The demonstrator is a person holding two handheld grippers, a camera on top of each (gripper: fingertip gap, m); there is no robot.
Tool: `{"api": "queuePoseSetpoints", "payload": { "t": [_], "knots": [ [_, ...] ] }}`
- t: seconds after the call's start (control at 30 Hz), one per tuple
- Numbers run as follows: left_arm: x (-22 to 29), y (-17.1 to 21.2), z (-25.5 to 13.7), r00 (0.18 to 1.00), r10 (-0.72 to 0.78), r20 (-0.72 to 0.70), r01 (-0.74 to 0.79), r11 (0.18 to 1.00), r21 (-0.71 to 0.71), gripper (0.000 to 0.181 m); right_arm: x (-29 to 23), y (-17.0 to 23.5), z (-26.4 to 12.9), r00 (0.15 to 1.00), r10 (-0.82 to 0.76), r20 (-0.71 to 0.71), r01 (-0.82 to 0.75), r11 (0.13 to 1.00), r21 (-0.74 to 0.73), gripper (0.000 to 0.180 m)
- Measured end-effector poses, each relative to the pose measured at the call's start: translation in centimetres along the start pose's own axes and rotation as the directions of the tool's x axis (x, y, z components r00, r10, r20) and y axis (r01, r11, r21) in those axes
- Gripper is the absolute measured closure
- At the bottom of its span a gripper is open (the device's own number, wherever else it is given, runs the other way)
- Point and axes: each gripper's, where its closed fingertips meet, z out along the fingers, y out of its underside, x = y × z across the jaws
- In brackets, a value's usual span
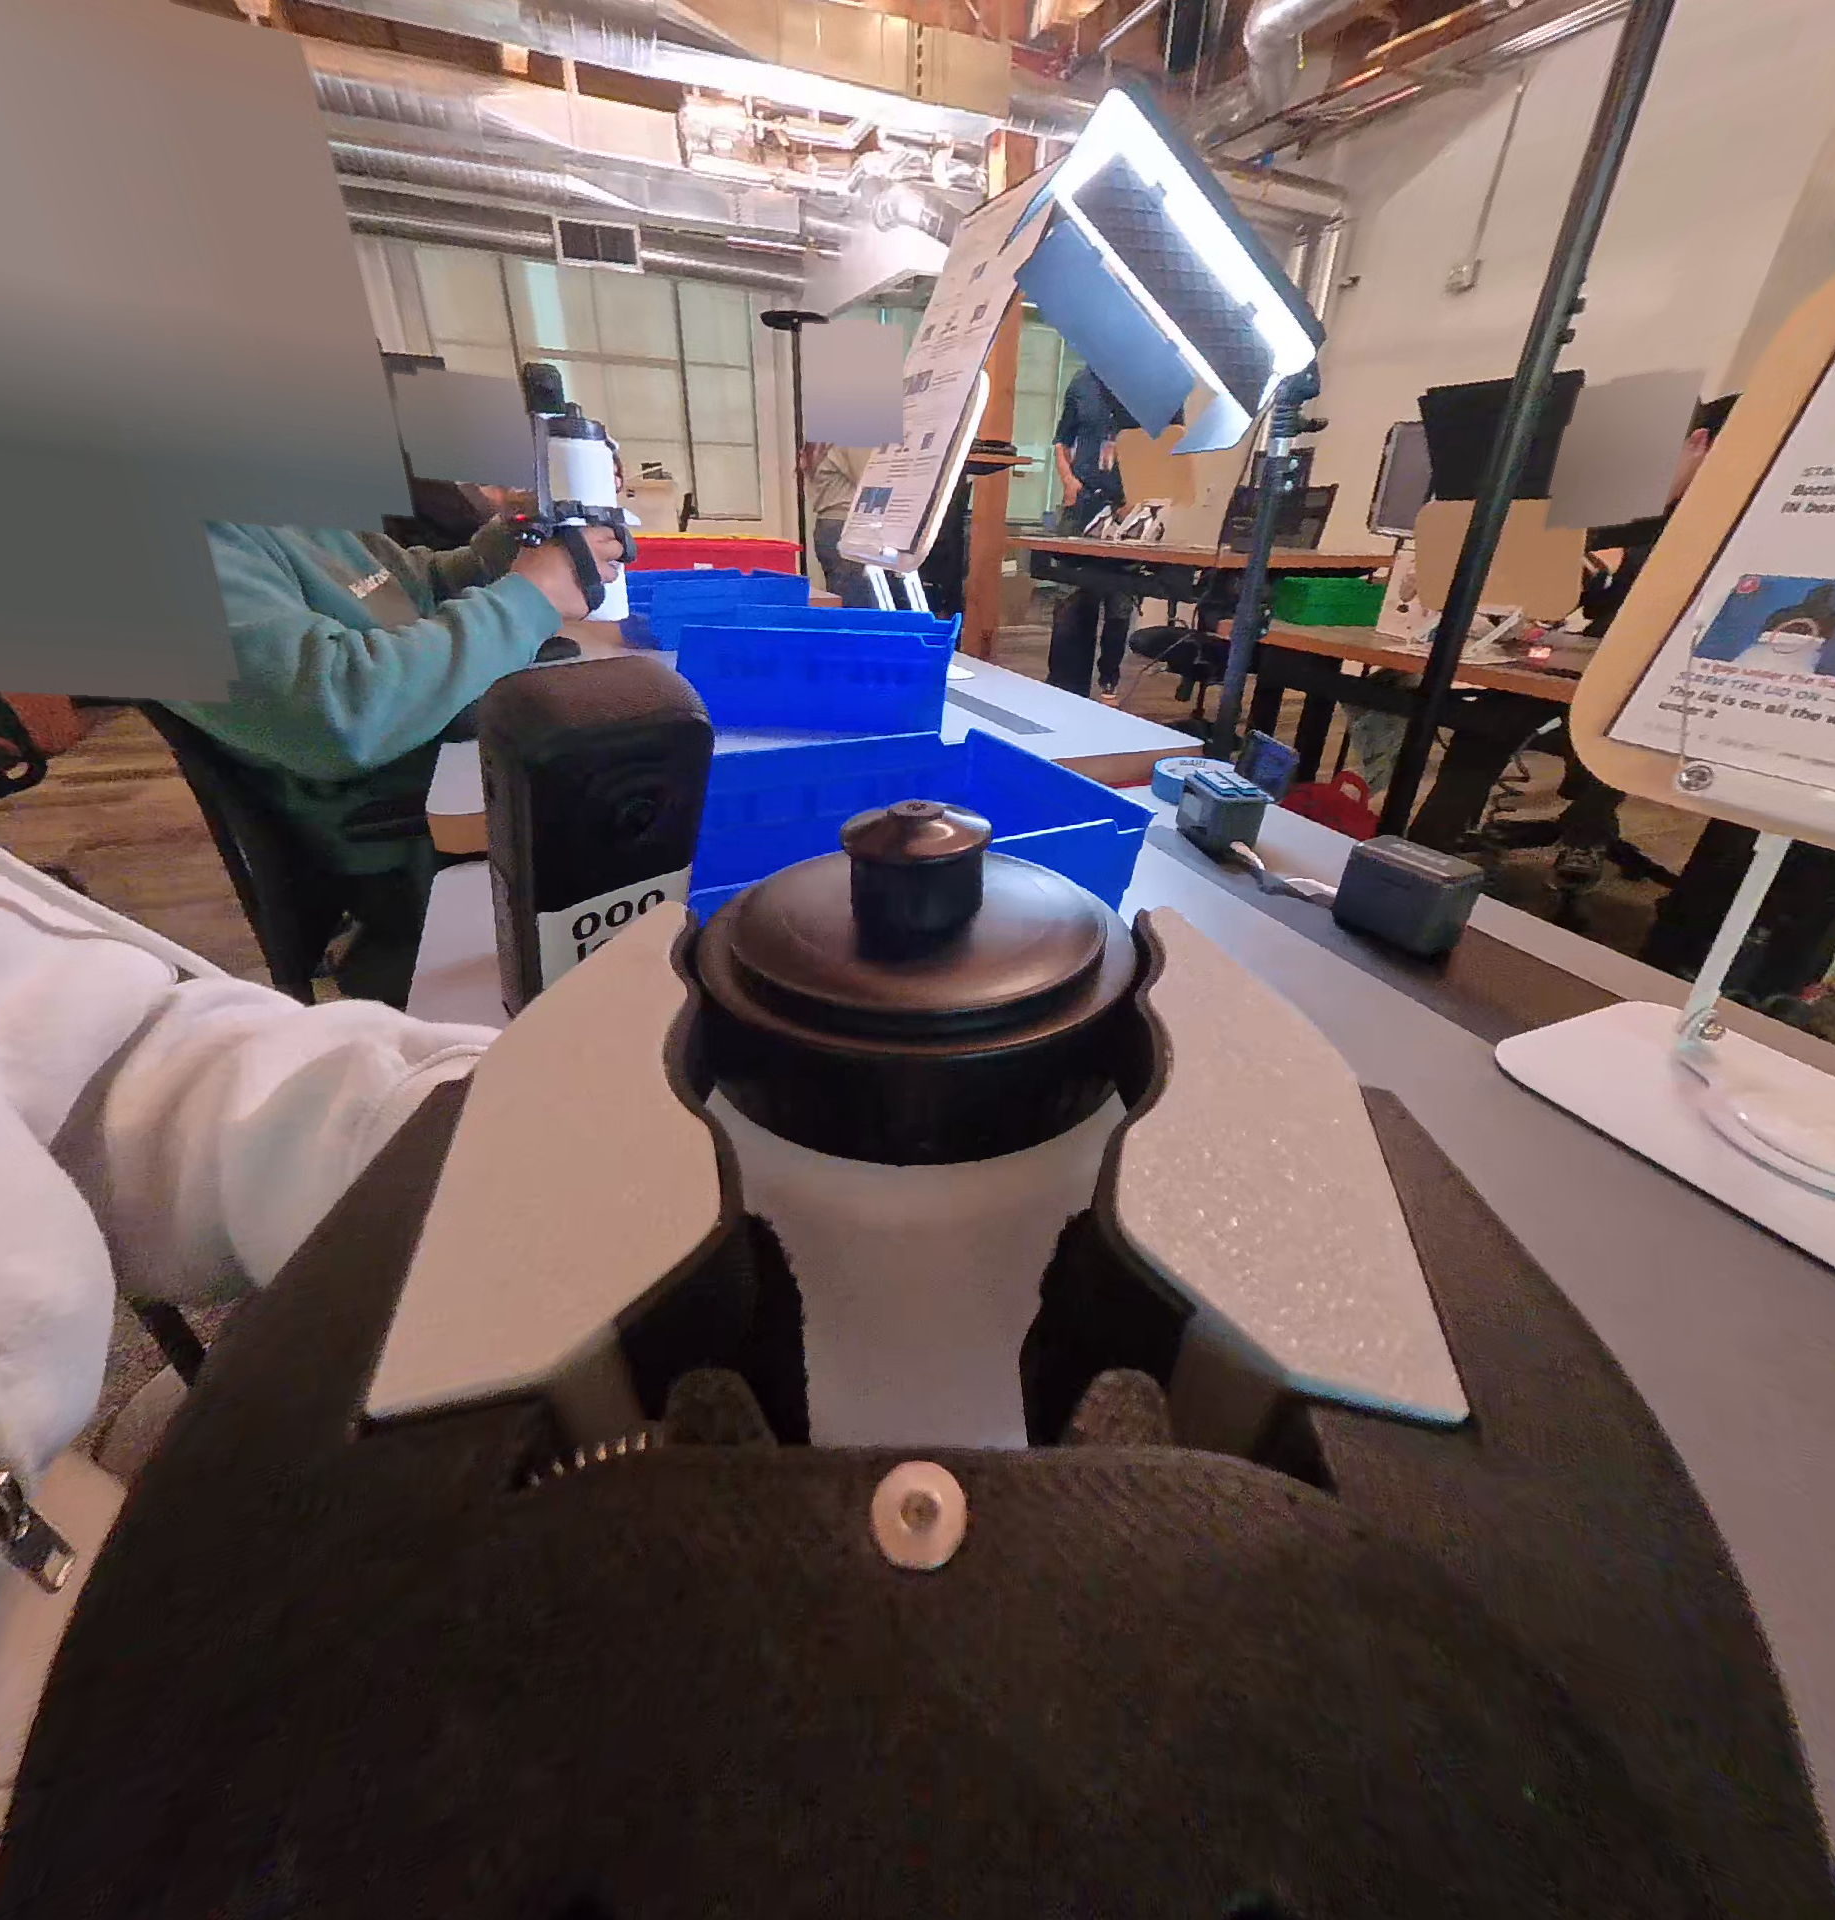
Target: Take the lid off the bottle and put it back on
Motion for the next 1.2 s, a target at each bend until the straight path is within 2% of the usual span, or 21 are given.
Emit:
{"api": "queuePoseSetpoints", "payload": {
  "t": [0.77, 0.9, 0.97, 1.0, 1.07, 1.13, 1.2],
  "knots": [
    [0.1, -0.2, 0.0, 0.998, 0.047, 0.039, -0.048, 0.999, 0.011, 0.081, -0.4, -0.2, -0.4, 0.988, -0.032, -0.150, 0.037, 0.999, 0.034, 0.102],
    [-0.6, -0.6, -0.2, 0.993, 0.089, 0.076, -0.092, 0.995, 0.037, 0.080, -0.6, -0.4, -0.5, 0.992, -0.064, -0.107, 0.074, 0.993, 0.094, 0.100],
    [-1.1, -1.5, -0.7, 0.998, -0.001, 0.059, -0.005, 0.994, 0.110, 0.080, -0.4, -0.3, -0.9, 0.995, -0.038, -0.091, 0.050, 0.990, 0.133, 0.072],
    [-1.7, -2.2, -1.2, 0.996, -0.077, 0.043, 0.069, 0.984, 0.161, 0.080, -0.2, -0.1, -1.2, 0.996, -0.022, -0.085, 0.034, 0.990, 0.135, 0.067],
    [-3.1, -3.7, -2.4, 0.972, -0.237, -0.001, 0.227, 0.932, 0.282, 0.080, 0.4, 0.5, -1.9, 0.995, -0.028, -0.096, 0.037, 0.994, 0.099, 0.063],
    [-4.6, -5.0, -3.6, 0.926, -0.372, -0.054, 0.363, 0.846, 0.391, 0.080, 1.0, 1.6, -2.2, 0.987, -0.084, -0.136, 0.088, 0.996, 0.020, 0.060],
    [-5.7, -5.8, -4.7, 0.887, -0.450, -0.100, 0.439, 0.759, 0.480, 0.080, 1.0, 2.4, -2.2, 0.976, -0.150, -0.155, 0.141, 0.988, -0.068, 0.059]
  ]
}}
